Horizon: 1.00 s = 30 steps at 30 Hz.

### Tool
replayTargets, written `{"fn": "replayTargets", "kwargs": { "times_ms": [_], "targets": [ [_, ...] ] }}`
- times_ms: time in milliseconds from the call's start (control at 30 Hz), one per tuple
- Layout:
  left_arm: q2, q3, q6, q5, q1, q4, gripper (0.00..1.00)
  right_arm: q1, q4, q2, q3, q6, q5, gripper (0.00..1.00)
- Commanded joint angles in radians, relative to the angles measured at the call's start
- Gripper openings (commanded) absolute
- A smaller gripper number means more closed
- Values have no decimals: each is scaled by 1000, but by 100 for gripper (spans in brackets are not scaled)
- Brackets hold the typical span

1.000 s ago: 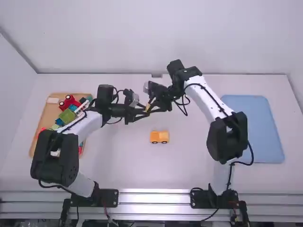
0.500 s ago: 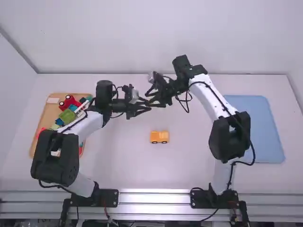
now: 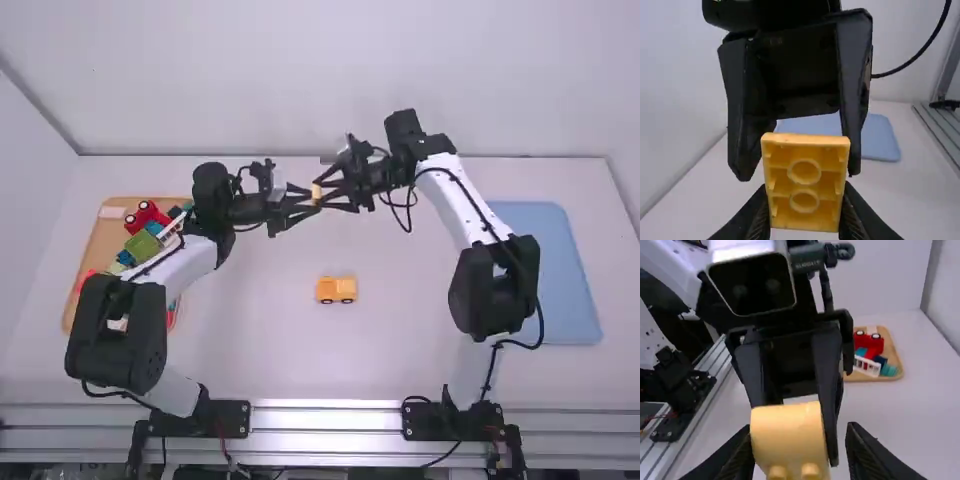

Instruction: Assemble lego blocks to make yellow taxi

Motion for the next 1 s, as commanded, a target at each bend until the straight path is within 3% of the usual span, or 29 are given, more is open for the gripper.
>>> {"fn": "replayTargets", "kwargs": {
  "times_ms": [0,367,533,600,633,700,767,900,967],
  "targets": [
    [8,7,-29,-16,1,-5,13,0,7,-18,30,-3,-68,45],
    [8,7,-79,-30,1,39,12,20,39,-18,30,27,-43,37],
    [8,6,-82,-30,1,46,18,21,39,-18,30,34,-37,25],
    [8,7,-82,-30,1,50,43,21,39,-18,30,34,-36,17],
    [8,7,-82,-30,1,53,70,21,39,-18,30,35,-35,15],
    [8,7,-82,-31,2,52,99,20,41,-18,30,34,-29,14],
    [8,6,-81,-35,2,37,99,13,53,-18,30,57,4,15],
    [8,6,-65,-111,18,-71,99,7,147,-18,29,284,191,10],
    [8,6,69,-195,22,-223,99,19,195,-18,28,406,346,7]
  ]
}}
